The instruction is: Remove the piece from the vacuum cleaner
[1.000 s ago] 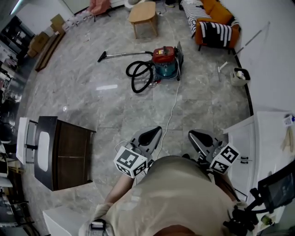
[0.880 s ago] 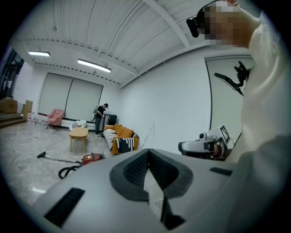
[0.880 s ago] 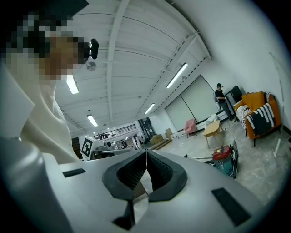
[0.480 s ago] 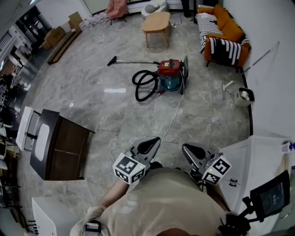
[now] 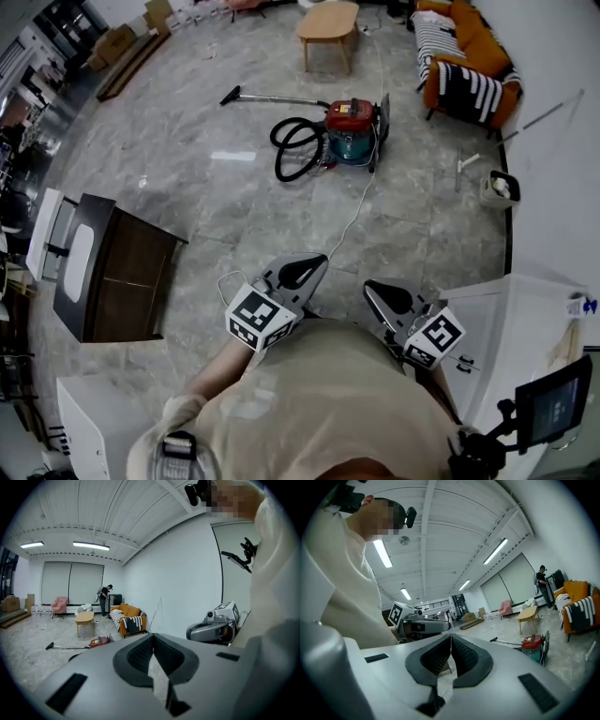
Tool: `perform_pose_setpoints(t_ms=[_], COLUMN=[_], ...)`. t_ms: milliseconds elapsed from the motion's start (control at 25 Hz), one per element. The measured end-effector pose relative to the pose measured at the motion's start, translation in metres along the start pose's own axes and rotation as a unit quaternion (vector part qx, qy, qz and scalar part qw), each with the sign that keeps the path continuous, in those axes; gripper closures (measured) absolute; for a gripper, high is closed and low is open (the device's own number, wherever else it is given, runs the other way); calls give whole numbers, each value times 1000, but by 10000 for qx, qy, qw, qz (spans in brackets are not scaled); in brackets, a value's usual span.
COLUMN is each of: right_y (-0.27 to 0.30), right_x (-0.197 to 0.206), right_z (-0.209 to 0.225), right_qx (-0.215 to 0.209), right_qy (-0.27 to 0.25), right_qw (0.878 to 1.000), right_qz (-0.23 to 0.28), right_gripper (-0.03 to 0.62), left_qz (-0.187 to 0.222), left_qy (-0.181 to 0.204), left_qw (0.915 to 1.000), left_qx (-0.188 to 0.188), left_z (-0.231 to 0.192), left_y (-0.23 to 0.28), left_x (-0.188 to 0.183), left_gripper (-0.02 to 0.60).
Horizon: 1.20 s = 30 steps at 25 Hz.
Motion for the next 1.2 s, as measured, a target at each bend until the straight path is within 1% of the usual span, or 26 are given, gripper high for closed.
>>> perform_pose_setpoints(t_ms=[120,240,320,480,560,680,840,960,1080,1200], right_y=[6,24,44,110,151,213,277,305,323,344], right_x=[3,3,2,-4,-10,-17,-19,-23,-28,-30], right_z=[9,18,25,42,48,51,54,58,64,70], right_qx=[232,460,586,757,814,740,712,794,888,855], right_qy=[81,286,413,545,406,175,-115,-163,-203,-199], right_qw=[9997,9984,9971,9951,9957,9971,9965,9952,9945,9945], right_qz=[-8,168,267,328,187,-44,-417,-542,-512,-575], right_gripper=[591,591,591,591,591,591,591,591,591,591], left_qz=[70,118,81,308,355,362,403,353,518,529], left_qy=[116,235,121,-257,-354,-469,-528,-597,-638,-749], left_qw=[9998,9995,9996,9986,9978,9965,9935,9913,9908,9899], left_qx=[119,179,237,344,444,596,925,1115,1074,1085], left_z=[-17,-46,-71,-134,-169,-222,-272,-300,-324,-342], left_y=[7,7,6,4,0,-4,-9,-11,-11,-15], left_x=[2,6,14,19,20,28,34,38,39,40], left_gripper=[577,577,577,577,577,577,577,577,577,577])
Point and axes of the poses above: the fingertips, and each gripper's own axes: y forward along the fingers, z to its right, x out of its underside, the point moved 9 cm from there along -y, backward along the fingers, and after that the axes turned 15 degrees about -x, right-handed, at the moved point
